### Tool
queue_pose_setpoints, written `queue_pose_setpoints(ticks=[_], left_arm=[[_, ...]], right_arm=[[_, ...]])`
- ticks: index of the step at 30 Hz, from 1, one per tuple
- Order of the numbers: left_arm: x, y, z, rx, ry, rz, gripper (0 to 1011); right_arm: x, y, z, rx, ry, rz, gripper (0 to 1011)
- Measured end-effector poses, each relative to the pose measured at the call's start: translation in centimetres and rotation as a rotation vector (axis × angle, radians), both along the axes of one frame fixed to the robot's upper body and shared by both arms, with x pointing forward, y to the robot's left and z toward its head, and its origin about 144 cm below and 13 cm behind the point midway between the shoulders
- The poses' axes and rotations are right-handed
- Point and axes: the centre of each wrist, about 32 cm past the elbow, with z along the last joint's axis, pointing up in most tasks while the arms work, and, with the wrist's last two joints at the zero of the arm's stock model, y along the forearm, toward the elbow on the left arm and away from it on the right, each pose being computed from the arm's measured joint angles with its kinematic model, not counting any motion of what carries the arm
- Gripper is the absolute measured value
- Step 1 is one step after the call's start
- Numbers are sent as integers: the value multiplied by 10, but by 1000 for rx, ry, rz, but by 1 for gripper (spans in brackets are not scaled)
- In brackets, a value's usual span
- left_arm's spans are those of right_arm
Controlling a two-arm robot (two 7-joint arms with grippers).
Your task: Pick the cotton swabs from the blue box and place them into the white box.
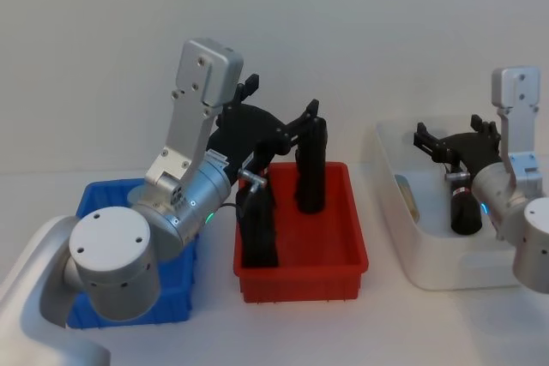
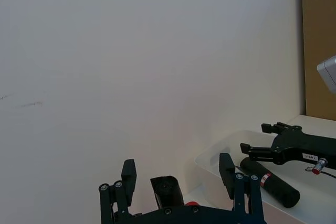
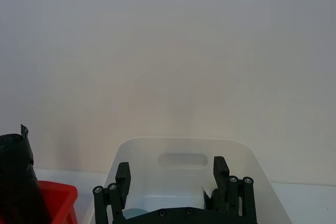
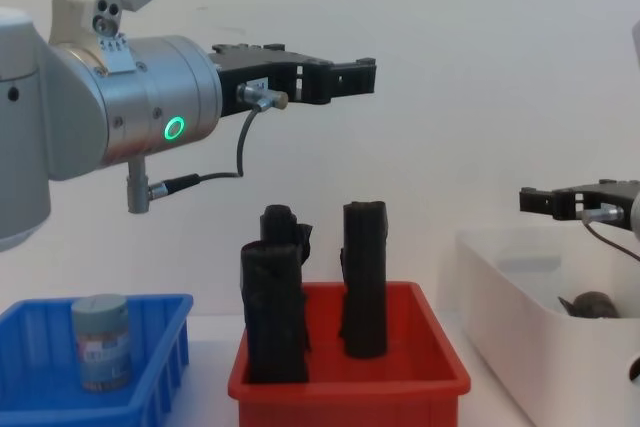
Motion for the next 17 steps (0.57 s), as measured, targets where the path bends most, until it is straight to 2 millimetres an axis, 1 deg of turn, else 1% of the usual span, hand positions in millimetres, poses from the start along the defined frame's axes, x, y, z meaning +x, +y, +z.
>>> queue_pose_setpoints(ticks=[17], left_arm=[[0,0,0,0,0,0,1004]], right_arm=[[0,0,0,0,0,0,1001]])
